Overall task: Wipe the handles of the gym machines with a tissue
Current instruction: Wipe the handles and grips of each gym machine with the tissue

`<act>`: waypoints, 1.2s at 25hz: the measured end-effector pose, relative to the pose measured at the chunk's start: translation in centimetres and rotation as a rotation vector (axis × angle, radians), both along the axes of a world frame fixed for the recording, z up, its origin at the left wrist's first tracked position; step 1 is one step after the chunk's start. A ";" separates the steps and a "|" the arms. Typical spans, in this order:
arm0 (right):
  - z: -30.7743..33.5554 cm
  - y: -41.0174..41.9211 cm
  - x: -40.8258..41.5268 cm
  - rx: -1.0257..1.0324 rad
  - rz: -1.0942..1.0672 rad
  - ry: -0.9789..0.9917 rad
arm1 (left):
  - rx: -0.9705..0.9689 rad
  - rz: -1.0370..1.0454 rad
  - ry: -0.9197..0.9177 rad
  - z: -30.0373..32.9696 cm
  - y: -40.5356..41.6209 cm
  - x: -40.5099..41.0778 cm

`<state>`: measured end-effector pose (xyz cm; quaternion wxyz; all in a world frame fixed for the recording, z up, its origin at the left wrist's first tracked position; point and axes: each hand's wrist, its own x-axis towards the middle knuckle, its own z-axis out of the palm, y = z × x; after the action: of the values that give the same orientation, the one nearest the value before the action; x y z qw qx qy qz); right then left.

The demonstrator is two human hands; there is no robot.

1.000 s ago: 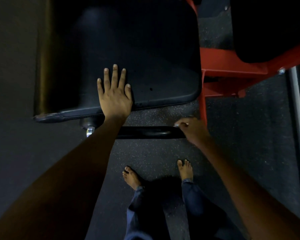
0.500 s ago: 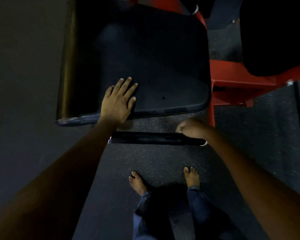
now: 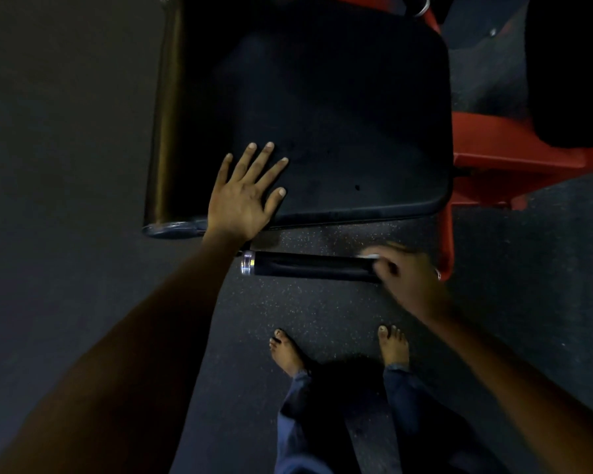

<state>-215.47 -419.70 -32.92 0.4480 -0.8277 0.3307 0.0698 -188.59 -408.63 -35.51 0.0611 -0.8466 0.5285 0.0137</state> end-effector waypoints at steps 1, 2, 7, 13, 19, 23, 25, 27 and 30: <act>-0.3 -0.1 -1.3 -0.059 -0.097 0.060 | 0.000 0.002 0.000 0.0 -0.1 0.0; -0.4 0.5 -1.6 -0.144 -0.152 0.072 | 0.000 0.000 0.000 -0.1 -0.1 -0.1; 0.6 8.6 8.4 -0.138 0.210 -0.240 | -0.035 -0.009 0.017 -0.3 0.1 0.0; -3.6 1.8 -0.8 -0.393 0.553 -0.369 | 0.003 -0.001 -0.013 0.0 0.2 0.1; -0.2 6.9 6.2 -0.066 0.280 -0.410 | -0.019 -0.002 0.005 -0.2 0.2 0.1; -3.9 8.0 11.7 0.131 0.357 -0.482 | -0.007 -0.001 0.007 -0.1 0.2 0.1; -7.9 7.4 14.2 0.025 0.108 -0.217 | 0.005 0.006 0.003 0.1 0.1 0.1; -8.5 5.8 9.8 -0.440 0.174 -0.053 | -0.003 0.009 0.009 -0.1 0.3 0.2; -3.2 4.3 3.4 -0.230 0.435 -0.374 | -0.028 0.003 0.028 -0.3 0.6 -0.1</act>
<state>-212.04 -415.37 -36.08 0.3790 -0.9228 0.0631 -0.0273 -188.66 -408.05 -35.76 0.0416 -0.8480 0.5281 0.0183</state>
